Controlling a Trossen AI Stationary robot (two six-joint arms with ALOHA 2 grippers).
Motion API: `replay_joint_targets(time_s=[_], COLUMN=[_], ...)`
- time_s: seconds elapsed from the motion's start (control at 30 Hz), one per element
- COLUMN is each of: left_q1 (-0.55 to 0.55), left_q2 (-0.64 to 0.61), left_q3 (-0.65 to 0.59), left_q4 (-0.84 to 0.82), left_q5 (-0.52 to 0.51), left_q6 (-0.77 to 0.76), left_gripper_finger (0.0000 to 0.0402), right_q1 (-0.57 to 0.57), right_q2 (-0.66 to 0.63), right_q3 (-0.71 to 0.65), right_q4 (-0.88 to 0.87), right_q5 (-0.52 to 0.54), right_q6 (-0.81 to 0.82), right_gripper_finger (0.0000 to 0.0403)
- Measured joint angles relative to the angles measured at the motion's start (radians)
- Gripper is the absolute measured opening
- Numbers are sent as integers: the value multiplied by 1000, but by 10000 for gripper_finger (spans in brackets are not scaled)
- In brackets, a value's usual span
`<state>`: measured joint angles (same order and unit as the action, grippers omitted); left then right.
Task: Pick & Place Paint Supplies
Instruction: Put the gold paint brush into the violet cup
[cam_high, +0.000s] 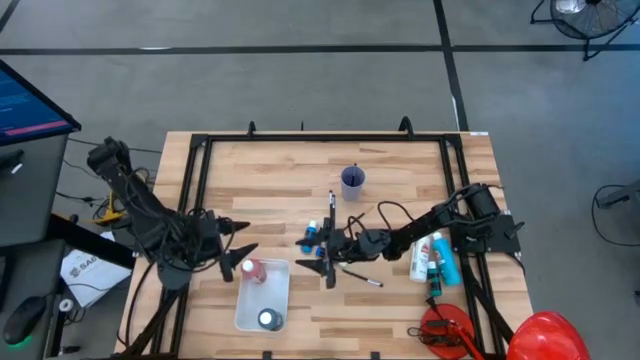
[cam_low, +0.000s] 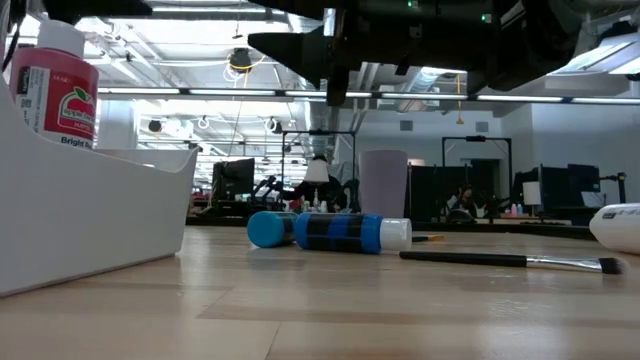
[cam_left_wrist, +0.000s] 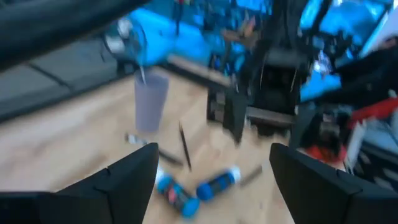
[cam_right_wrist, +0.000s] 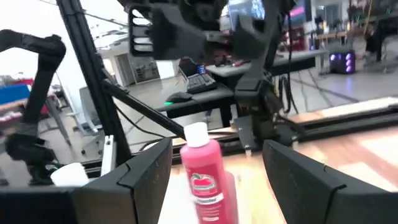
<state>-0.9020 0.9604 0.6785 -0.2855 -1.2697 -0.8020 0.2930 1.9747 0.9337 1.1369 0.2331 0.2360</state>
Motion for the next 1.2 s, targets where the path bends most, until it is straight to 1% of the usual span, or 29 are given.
replay_joint_targets(time_s=[0.07, 0.13, 0.2, 0.27, 0.33, 0.43, 0.53, 0.6, 0.7, 0.77, 0.8, 0.87, 0.9, 1.0, 1.07, 1.1, 1.13, 1.2], left_q1=[6, 25, 45, 67, 95, 126, 154, 164, 180, 194, 200, 215, 225, 253, 275, 283, 291, 310], left_q2=[34, 70, 104, 133, 159, 172, 172, 172, 172, 172, 172, 172, 172, 172, 172, 172, 172, 172], left_q3=[0, 0, 0, 0, 0, 0, 0, 0, 0, 0, 0, 0, 0, 0, -4, -10, -16, -25], left_q4=[118, 229, 304, 341, 341, 344, 347, 347, 348, 349, 350, 354, 357, 356, 356, 355, 355, 356], left_q5=[-52, -63, -64, -61, -50, -17, 29, 46, 46, 47, 47, 47, 47, 50, 84, 105, 126, 153], left_q6=[105, 196, 261, 302, 306, 329, 360, 394, 442, 475, 492, 541, 560, 596, 601, 598, 590, 584], left_gripper_finger=[301, 301, 301, 301, 301, 301, 301, 301, 301, 301, 301, 301, 301, 301, 301, 301, 301, 301], right_q1=[6, 4, -18, -60, -119, -218, -302, -339, -363, -372, -373, -366, -354, -284, -233, -215, -205, -200], right_q2=[0, 0, 0, 0, 0, 0, 0, 0, -1, -31, -47, -108, -140, -257, -334, -372, -409, -470], right_q3=[0, 0, 0, 0, 0, 0, 0, -4, -14, -29, -28, -44, -52, -95, -121, -136, -156, -188], right_q4=[1, -3, -14, -39, -96, -260, -396, -423, -427, -456, -478, -586, -643, -826, -923, -957, -996, -1049], right_q5=[-52, -165, -292, -402, -494, -578, -612, -657, -740, -786, -789, -777, -737, -491, -322, -266, -232, -204], right_q6=[-3, -69, -106, -102, -94, -78, -78, -97, -124, -137, -144, -164, -177, -233, -269, -286, -296, -292], right_gripper_finger=[243, 243, 243, 243, 243, 243, 243, 243, 243, 243, 243, 243, 243, 243, 243, 243, 243, 243])
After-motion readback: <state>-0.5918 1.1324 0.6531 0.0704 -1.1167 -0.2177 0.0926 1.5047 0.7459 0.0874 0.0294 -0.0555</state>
